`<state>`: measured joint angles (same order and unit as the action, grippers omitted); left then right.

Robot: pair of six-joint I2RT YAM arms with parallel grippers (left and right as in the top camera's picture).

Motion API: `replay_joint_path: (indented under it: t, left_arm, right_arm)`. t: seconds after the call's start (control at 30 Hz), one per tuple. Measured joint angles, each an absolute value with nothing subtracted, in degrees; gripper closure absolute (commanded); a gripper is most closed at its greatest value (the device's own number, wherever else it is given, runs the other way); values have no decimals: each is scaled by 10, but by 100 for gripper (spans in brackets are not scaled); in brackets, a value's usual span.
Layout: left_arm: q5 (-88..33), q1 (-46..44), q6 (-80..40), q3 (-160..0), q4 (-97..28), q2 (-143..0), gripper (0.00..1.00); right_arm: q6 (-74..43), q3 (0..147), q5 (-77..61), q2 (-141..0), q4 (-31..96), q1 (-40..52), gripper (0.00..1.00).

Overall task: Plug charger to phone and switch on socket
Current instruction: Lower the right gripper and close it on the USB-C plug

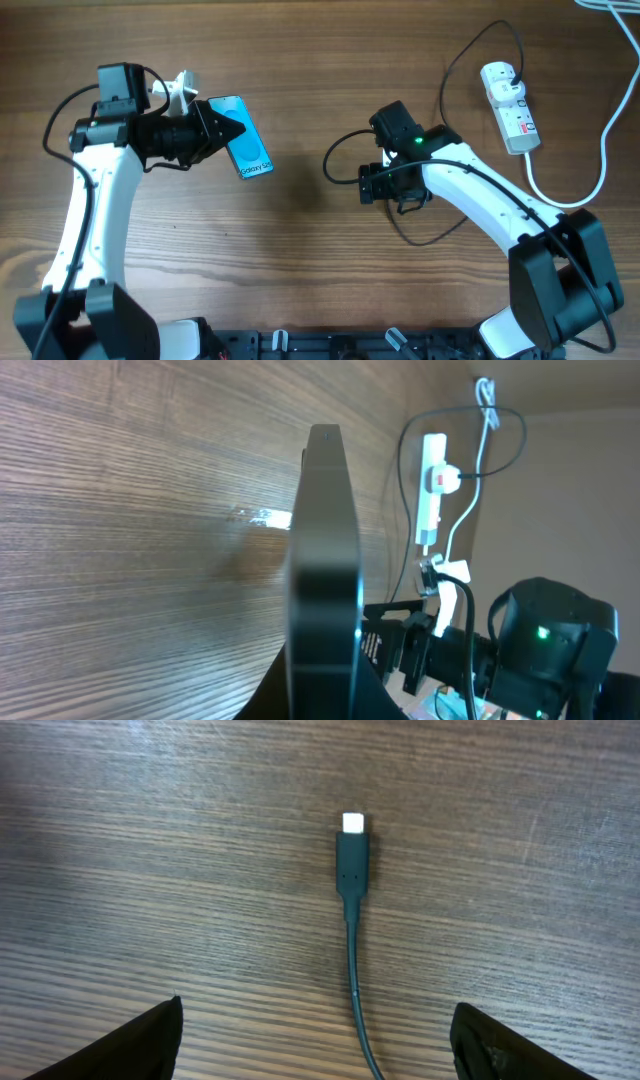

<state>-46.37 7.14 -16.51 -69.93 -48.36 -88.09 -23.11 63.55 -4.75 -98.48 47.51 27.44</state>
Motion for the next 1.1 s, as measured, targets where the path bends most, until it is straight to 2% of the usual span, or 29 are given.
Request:
replay_joint_path:
  t: [0.2,0.67,0.8,0.9,1.0,1.1]
  left_arm:
    - [-502,71,-145,-699,-459,-916,96]
    - [-509,60,-138,-699,-453,-918,96]
    - [-508,34,-138,-699,-443,-918,96]
    - [-499,20,-138,-699,-439,-918,96]
    - [-480,18,-148,-699,-430,-918,96]
    - [-467,18,-166,-699,-418,-918,96]
  right_arm:
    - [-245,635,-48,-985,460,274,19]
    - [-259,635,-47,-998,450,274,19]
    - [-266,635,-47,-1000,449,274,31]
    - [-268,635,-47,-1000,450,274,30]
    - [-269,635,-47,-1000,451,274,18]
    - [-270,635,-47,-1000,451,274,18]
